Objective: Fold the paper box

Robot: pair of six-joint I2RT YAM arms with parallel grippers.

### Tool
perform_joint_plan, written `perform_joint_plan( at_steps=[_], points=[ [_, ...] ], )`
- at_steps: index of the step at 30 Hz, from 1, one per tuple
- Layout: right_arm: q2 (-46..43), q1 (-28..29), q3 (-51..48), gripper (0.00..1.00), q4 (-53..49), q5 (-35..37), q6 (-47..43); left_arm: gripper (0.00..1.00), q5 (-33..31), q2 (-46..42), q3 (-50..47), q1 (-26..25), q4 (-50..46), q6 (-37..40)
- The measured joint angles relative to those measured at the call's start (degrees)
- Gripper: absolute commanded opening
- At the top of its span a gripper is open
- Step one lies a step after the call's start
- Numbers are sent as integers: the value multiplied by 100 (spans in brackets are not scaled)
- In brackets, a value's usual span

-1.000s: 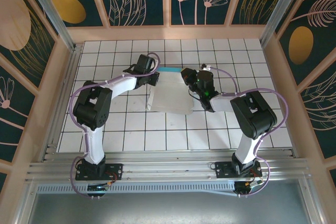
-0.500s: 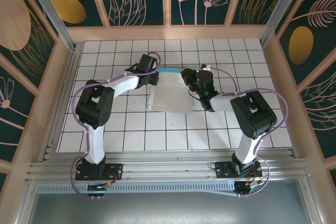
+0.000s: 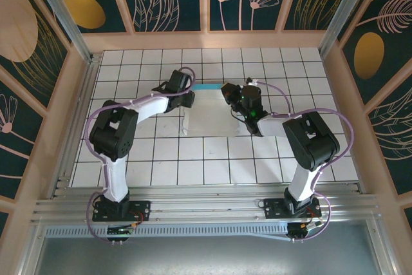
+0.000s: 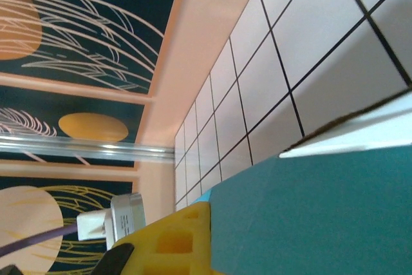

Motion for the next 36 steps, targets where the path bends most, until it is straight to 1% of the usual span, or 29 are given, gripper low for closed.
perform_joint_plan(
  at_steps=[3, 6, 8, 11, 12, 13, 14, 16, 19, 21, 26, 28, 34, 35, 36],
  points=[
    [2, 0, 35, 0, -42, -166, -4, 40, 240, -695, -750, 26, 151, -240],
    [2, -7, 153, 0, -166, -310, -28, 44, 470, -1700, -1405, 37, 227, -560],
    [11, -17, 262, 0, -249, -437, -68, 45, 525, -2330, -1585, 37, 240, -839],
    [63, -28, 457, 0, -417, -590, -85, 55, 428, -2959, -1591, 39, 238, -1300],
    [74, -33, 494, 1, -459, -614, -94, 56, 387, -3073, -1578, 63, 225, -1473],
    [79, -37, 529, 6, -507, -645, -101, 58, 372, -3132, -1543, 105, 199, -1661],
    [79, -42, 549, 10, -546, -669, -105, 60, 363, -3130, -1495, 164, 177, -1843],
    [79, -50, 595, 15, -636, -691, -133, 64, 411, -3032, -1414, 293, 151, -2138],
    [76, -72, 675, 22, -868, -695, -225, 68, 535, -2662, -1222, 468, 131, -2472],
    [59, -96, 695, 28, -1001, -691, -278, 71, 612, -2358, -1073, 520, 129, -2605],
    [-260, -190, 673, 37, -1469, -645, -428, 78, 914, -1628, -772, 531, 208, -2815],
    [-544, -225, 616, 37, -1565, -601, -527, 79, 1058, -1462, -754, 531, 306, -2879],
    [-1346, -415, 498, 36, -1755, -581, -721, 80, 1287, -1209, -669, 531, 557, -2944],
    [-1436, -448, 481, 31, -1779, -584, -765, 80, 1318, -1182, -625, 531, 581, -2944],
    [-1528, -483, 446, 24, -1790, -584, -824, 80, 1351, -1152, -570, 531, 616, -2944]
  ],
)
